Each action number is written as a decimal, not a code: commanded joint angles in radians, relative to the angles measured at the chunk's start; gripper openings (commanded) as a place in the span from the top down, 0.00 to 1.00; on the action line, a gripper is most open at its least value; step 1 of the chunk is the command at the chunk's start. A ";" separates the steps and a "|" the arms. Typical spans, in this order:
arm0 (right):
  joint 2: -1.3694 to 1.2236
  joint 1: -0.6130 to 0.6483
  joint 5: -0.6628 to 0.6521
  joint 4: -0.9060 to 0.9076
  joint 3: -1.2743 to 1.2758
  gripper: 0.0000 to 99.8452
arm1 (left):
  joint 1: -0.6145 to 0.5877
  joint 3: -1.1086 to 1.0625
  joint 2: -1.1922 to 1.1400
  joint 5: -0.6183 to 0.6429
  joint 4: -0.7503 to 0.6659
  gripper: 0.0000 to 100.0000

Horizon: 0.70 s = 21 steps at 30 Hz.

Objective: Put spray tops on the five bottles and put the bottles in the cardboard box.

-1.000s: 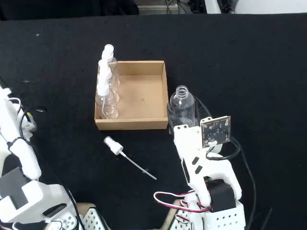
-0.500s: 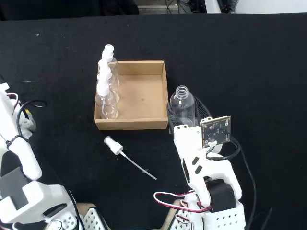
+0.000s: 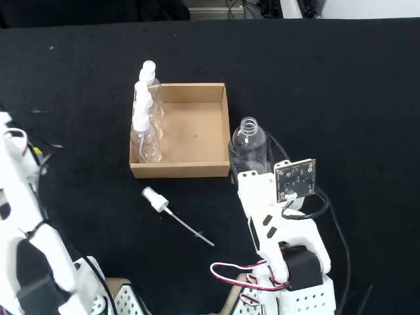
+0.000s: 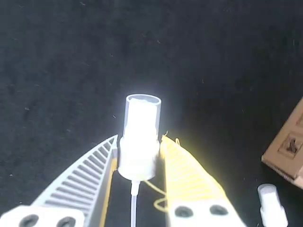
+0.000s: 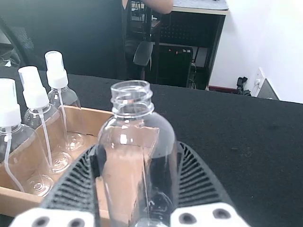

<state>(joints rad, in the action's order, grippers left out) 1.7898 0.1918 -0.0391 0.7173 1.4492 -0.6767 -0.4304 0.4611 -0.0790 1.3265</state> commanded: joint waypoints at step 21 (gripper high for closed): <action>0.013 -0.014 0.006 -0.021 -0.028 0.99 | 0.110 -0.325 0.394 0.008 -0.287 0.97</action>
<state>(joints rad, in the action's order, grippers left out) 1.7898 0.1918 -0.0391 0.7173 1.4492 -0.5877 -0.7664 0.7848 -0.0806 1.0579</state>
